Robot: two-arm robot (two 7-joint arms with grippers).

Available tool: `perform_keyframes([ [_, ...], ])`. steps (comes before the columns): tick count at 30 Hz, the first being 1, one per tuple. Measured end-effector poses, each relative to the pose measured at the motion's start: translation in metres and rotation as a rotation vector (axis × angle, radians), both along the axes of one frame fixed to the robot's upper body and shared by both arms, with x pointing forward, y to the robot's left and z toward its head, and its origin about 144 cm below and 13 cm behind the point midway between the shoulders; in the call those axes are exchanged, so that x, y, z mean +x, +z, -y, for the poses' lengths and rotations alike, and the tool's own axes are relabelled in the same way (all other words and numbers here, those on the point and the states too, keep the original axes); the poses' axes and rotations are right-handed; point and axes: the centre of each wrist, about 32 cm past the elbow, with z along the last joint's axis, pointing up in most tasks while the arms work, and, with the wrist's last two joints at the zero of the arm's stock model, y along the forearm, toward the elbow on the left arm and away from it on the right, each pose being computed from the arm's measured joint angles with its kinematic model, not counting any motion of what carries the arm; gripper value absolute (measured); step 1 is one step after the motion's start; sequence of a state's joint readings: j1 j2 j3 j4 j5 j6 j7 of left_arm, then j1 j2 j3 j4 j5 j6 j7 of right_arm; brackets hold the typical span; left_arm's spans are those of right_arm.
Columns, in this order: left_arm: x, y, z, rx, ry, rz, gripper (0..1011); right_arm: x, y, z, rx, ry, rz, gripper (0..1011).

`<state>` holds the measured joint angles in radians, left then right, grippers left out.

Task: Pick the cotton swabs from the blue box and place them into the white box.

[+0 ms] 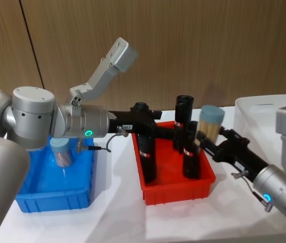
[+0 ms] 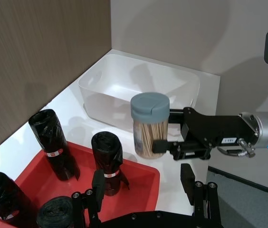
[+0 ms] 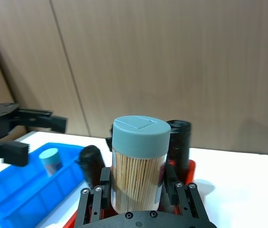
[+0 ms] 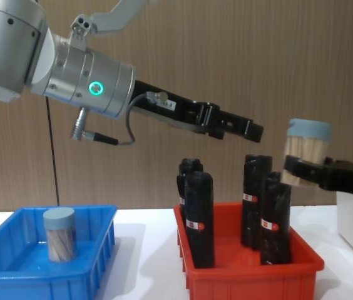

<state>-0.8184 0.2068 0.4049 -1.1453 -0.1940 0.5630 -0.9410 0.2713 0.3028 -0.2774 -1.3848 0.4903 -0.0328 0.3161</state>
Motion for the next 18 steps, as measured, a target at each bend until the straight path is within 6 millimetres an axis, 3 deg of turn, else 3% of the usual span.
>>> perform_keyframes([
  [18,0.000,0.000,0.000,0.000,0.000,0.000,1000,0.002,0.003,0.036,-0.004,-0.173,0.037,668],
])
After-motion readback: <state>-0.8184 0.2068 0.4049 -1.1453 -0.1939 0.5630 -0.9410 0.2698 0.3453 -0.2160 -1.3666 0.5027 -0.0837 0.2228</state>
